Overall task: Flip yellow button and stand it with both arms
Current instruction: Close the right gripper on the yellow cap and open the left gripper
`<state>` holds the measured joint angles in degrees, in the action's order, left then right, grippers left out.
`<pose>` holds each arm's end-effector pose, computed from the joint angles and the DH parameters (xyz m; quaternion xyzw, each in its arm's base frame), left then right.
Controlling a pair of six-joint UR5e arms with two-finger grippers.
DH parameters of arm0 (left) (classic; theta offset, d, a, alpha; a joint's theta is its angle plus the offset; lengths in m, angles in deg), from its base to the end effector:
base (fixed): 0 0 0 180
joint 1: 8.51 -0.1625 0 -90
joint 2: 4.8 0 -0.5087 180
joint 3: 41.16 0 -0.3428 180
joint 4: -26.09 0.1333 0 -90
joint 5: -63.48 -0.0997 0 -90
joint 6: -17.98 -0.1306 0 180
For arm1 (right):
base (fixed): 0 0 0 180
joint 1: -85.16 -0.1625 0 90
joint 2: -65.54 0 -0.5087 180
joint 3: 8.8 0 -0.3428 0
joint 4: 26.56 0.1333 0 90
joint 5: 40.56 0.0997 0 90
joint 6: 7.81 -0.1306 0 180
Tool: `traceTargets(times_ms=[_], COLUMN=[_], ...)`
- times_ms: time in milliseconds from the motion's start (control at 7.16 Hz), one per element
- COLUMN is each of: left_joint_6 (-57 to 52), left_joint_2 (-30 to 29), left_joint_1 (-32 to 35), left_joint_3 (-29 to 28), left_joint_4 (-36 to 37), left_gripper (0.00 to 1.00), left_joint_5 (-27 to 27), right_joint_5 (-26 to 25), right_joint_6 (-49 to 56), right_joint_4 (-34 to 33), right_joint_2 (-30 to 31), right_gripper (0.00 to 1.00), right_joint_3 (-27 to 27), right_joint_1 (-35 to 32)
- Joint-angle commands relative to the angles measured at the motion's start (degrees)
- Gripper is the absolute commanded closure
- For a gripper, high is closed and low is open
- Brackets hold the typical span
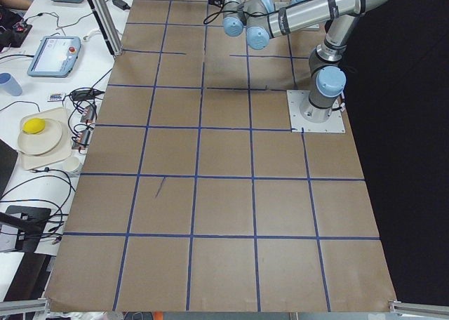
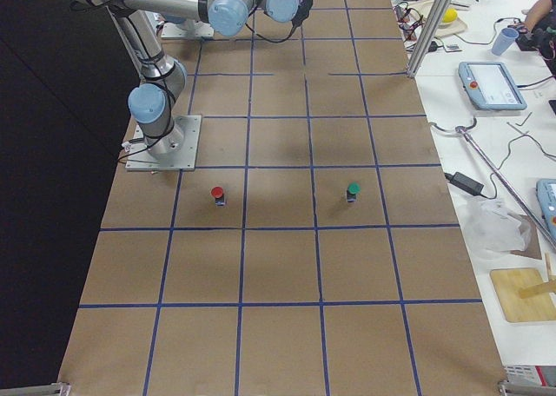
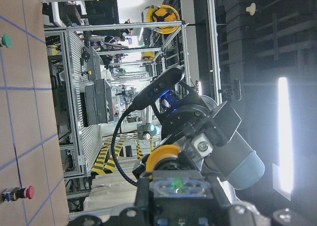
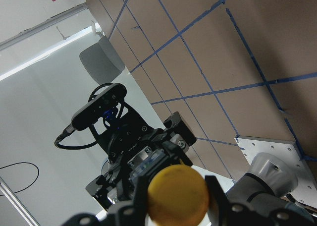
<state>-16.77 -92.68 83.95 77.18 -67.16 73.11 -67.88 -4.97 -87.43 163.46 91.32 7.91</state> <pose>-0.2784 -0.3747 0.4894 -0.0149 -0.6534 0.0478 0.7553 0.1711 -0.3734 0.5501 0.2109 0.8072 0.1606 0.5274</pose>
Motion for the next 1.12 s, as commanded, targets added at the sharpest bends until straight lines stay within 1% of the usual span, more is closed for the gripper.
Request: traceTargets(times_ms=[0,140,279,419,559,699,838,978], left_joint_6=[0.2,0.2,0.9,4.2,10.0,13.7,19.3,24.7], left_joint_2=[-0.1,0.3,0.1,0.3,0.6,0.1,-0.4,-0.8], left_joint_1=[-0.1,-0.5,-2.2,-5.2,-7.7,-8.6,-8.6,-8.7], left_joint_3=[-0.2,-0.4,-0.7,-2.0,-4.3,-7.1,-9.2,-10.6], left_joint_4=[0.4,0.4,0.4,0.4,0.8,1.1,2.9,6.9], left_gripper=[0.00,0.00,0.00,0.00,0.00,0.00,0.00,0.00], left_joint_5=[-0.3,-0.6,-6.3,-13.0,-21.2,-29.3,-36.3,-45.8], right_joint_5=[0.0,-1.0,-7.4,-12.0,-16.6,-28.0,-39.4,-48.3], right_joint_6=[0.2,0.3,0.5,0.9,2.2,2.9,4.6,10.4], right_joint_4=[-0.2,-0.8,-3.4,-4.1,-5.2,-9.5,-14.4,-16.6], right_joint_2=[0.0,0.0,0.0,0.1,0.3,0.5,1.3,1.8], right_gripper=[0.76,0.76,0.76,0.76,0.76,0.77,0.78,0.78], right_joint_3=[-0.2,-0.4,-0.4,-0.5,-1.6,-2.9,-2.8,-2.1], right_joint_1=[0.0,0.3,1.0,2.0,2.1,2.3,2.3,2.4])
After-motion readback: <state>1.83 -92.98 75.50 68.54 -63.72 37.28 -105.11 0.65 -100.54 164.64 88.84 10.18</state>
